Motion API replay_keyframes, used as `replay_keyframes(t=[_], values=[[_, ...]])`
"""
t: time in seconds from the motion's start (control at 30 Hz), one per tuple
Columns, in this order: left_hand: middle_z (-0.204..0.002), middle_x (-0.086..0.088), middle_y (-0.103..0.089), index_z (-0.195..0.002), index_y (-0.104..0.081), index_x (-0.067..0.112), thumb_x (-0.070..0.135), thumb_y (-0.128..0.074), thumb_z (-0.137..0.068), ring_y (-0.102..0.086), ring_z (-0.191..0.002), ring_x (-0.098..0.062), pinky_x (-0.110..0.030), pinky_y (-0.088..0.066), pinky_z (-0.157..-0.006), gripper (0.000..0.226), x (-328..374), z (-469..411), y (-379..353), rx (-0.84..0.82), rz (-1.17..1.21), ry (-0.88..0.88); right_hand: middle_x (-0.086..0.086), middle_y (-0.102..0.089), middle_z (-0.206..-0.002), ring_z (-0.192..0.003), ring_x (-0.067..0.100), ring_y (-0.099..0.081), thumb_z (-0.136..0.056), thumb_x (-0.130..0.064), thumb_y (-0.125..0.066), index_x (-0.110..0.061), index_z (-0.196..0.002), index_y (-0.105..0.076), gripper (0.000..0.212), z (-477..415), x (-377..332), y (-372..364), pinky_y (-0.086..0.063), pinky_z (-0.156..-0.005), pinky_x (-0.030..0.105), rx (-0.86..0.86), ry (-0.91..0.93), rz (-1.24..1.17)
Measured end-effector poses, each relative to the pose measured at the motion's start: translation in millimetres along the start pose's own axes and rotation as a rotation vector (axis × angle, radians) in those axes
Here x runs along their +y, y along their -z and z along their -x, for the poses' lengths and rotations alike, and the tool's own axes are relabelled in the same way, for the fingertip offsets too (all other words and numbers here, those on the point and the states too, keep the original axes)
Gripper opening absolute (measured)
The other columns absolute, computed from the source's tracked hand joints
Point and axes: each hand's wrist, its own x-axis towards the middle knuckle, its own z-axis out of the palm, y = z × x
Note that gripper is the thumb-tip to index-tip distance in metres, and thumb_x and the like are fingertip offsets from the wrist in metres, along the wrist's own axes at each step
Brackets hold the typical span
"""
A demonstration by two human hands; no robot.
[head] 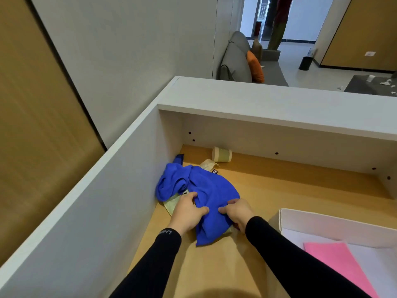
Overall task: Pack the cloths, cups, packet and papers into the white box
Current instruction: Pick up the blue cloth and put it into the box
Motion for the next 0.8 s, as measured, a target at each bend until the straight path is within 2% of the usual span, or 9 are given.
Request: replay_keyframes(t=[0.07,0.1,0.17,0.23,0.4,0.5,0.6,0.7,0.8], values=[[-0.086,0.001,-0.06,-0.135,-0.048,0.006,0.007,-0.067,-0.082,-0.058,-0.088,-0.016,-0.028,-0.046,-0.085,0.057,6.1,-0.7,-5.0,-0.026,0.12,-0.003,0.016,-0.056,-0.129,-0.115,0.029,-0.056,-0.082,-0.006,-0.067,-0.004,-0.127,-0.053,0.047,2.8,-3.3,2.1,-0.047,-0.09,0.033,0.058,0.033,-0.029],[-0.074,0.003,-0.057,-0.132,-0.051,0.005,0.003,-0.065,-0.082,-0.056,-0.077,-0.014,-0.027,-0.047,-0.077,0.051,10.6,0.3,-7.5,-0.055,0.166,-0.009,0.017,-0.059,-0.121,-0.106,0.028,-0.059,-0.082,-0.002,-0.065,-0.004,-0.122,-0.057,0.041,6.6,-7.3,4.9,-0.05,-0.082,0.03,0.046,0.055,-0.066],[-0.069,0.003,-0.058,-0.125,-0.058,0.005,0.003,-0.058,-0.085,-0.055,-0.067,-0.011,-0.023,-0.045,-0.066,0.04,24.1,4.1,-10.6,-0.091,0.203,-0.055,0.016,-0.063,-0.1,-0.083,0.022,-0.06,-0.082,0.006,-0.059,-0.005,-0.109,-0.062,0.029,23.2,-19.2,14.4,-0.05,-0.059,0.019,-0.025,0.14,-0.184],[-0.076,0.002,-0.063,-0.12,-0.061,0.008,0.007,-0.053,-0.089,-0.056,-0.067,-0.009,-0.02,-0.044,-0.06,0.032,46.6,12.1,-11.5,-0.088,0.254,-0.154,0.01,-0.062,-0.086,-0.068,0.013,-0.056,-0.083,0.008,-0.054,-0.007,-0.101,-0.064,0.025,46.9,-35.0,28.7,-0.044,-0.043,0.01,-0.023,0.296,-0.268],[-0.077,0.004,-0.061,-0.104,-0.06,0.013,0.003,-0.055,-0.089,-0.056,-0.067,-0.005,-0.015,-0.042,-0.06,0.018,129.9,51.8,-0.2,-0.043,0.453,-0.477,0.003,-0.069,-0.076,-0.063,0.007,-0.065,-0.079,0.008,-0.059,-0.019,-0.073,-0.067,0.029,106.8,-66.9,89.5,-0.053,-0.062,0.016,0.118,0.697,-0.456],[-0.072,0.0,-0.061,-0.102,-0.062,0.009,-0.001,-0.059,-0.087,-0.053,-0.054,0.003,-0.01,-0.041,-0.056,0.018,176.9,82.6,6.1,-0.129,0.548,-0.641,-0.005,-0.069,-0.07,-0.065,0.006,-0.064,-0.08,0.006,-0.06,-0.019,-0.075,-0.066,0.027,153.0,-77.3,132.9,-0.053,-0.064,0.015,0.161,0.895,-0.471],[-0.075,-0.005,-0.058,-0.105,-0.062,0.006,-0.001,-0.06,-0.087,-0.053,-0.059,-0.004,-0.011,-0.045,-0.058,0.019,214.4,115.2,5.4,-0.26,0.574,-0.81,-0.01,-0.069,-0.064,-0.065,0.006,-0.064,-0.081,0.002,-0.062,-0.021,-0.079,-0.067,0.023,195.4,-77.7,171.2,-0.053,-0.065,0.016,0.224,1.066,-0.473],[-0.071,-0.001,-0.054,-0.113,-0.061,0.001,-0.002,-0.06,-0.087,-0.05,-0.053,-0.001,-0.011,-0.043,-0.055,0.026,247.9,142.0,1.5,-0.339,0.585,-0.975,-0.008,-0.072,-0.074,-0.074,0.01,-0.066,-0.075,-0.006,-0.063,-0.021,-0.083,-0.068,0.018,228.2,-73.4,199.8,-0.055,-0.072,0.023,0.339,1.176,-0.461],[-0.069,-0.001,-0.055,-0.115,-0.059,-0.002,-0.002,-0.057,-0.089,-0.05,-0.05,-0.002,-0.014,-0.041,-0.049,0.027,278.5,165.6,-4.7,-0.502,0.631,-1.032,-0.002,-0.068,-0.087,-0.081,0.01,-0.067,-0.081,-0.008,-0.058,-0.023,-0.088,-0.064,0.017,260.0,-65.8,233.3,-0.057,-0.08,0.027,0.418,1.232,-0.419]])
